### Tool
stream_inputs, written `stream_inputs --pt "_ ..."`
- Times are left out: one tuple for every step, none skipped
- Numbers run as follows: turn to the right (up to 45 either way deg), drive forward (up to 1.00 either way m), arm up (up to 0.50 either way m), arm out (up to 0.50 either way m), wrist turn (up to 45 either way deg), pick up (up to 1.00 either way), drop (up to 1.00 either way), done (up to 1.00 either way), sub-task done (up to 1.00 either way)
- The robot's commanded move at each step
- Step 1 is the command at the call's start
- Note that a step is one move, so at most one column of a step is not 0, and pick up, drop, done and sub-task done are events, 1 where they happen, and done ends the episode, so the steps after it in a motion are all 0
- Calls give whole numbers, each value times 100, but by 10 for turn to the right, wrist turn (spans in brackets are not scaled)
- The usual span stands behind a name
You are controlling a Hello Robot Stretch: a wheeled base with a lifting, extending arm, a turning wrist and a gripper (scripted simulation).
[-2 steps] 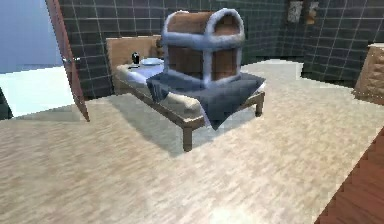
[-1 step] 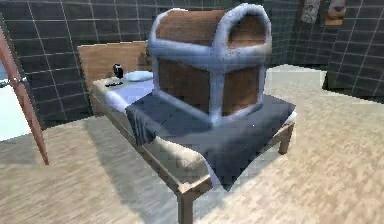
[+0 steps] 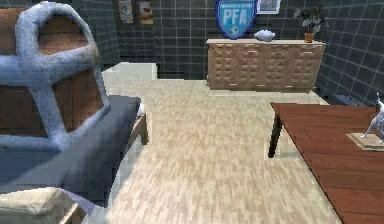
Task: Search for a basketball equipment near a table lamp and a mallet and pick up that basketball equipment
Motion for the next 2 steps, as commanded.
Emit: stream_inputs --pt "30 0 0 0 0 0 0 0 0" --pt "0 90 0 0 0 0 0 0 0"
